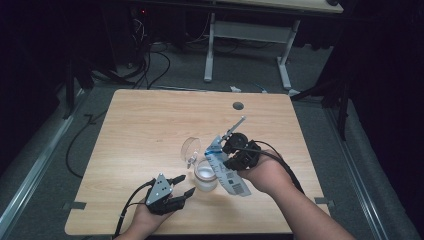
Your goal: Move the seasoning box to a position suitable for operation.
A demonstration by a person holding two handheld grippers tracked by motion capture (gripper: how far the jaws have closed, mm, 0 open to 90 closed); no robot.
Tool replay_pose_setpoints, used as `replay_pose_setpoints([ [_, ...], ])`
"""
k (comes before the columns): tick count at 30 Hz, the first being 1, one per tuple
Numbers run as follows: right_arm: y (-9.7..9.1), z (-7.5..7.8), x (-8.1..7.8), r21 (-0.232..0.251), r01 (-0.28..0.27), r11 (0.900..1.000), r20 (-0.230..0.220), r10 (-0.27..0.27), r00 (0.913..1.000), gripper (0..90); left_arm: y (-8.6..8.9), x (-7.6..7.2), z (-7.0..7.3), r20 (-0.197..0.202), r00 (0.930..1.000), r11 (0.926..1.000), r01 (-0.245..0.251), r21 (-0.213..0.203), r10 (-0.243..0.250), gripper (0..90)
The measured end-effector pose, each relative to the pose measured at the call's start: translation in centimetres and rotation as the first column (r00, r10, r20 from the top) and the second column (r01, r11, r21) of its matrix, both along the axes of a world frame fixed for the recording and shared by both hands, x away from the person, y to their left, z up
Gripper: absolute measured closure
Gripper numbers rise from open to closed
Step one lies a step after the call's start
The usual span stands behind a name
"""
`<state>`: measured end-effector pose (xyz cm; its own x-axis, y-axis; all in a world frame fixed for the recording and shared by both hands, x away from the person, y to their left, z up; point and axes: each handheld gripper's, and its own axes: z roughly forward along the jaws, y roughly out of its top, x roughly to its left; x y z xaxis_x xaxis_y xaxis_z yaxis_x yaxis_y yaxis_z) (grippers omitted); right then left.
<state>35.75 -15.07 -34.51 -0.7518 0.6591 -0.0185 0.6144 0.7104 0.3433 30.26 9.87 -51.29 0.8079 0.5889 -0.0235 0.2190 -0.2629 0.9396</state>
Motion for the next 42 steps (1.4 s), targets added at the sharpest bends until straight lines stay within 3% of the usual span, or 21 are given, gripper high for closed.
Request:
replay_pose_setpoints([
  [8, -1.8, -0.3, 0.1, -0.003, 0.035, 0.9994, -0.004, -0.035, 0.9994, 89.6, 0.2, 0.2, 0.0, -0.003, 1.0000, 1.0000, 0.001, -0.001, -0.001, 45.1],
  [28, -5.6, -2.9, 0.4, -0.043, 0.123, 0.9915, -0.014, -0.123, 0.9923, 89.5, -0.1, 0.0, -0.3, 0.002, 0.9998, 0.9996, 0.018, 0.023, -0.018, 45.4],
  [36, -6.6, -3.7, 0.6, -0.047, 0.130, 0.9904, -0.008, -0.130, 0.9914, 89.5, 0.0, 0.1, -0.2, 0.003, 0.9999, 0.9997, 0.011, 0.022, -0.011, 45.4],
  [41, -7.2, -3.9, 0.7, -0.051, 0.147, 0.9878, -0.006, -0.147, 0.9891, 89.5, 0.1, 0.2, -0.3, 0.002, 1.0000, 0.9997, 0.008, 0.023, -0.008, 45.4],
  [42, -7.3, -4.0, 0.7, -0.050, 0.177, 0.9830, -0.017, -0.178, 0.9839, 89.5, 0.1, 0.2, -0.2, 0.000, 1.0000, 0.9997, 0.008, 0.021, -0.008, 45.4],
])
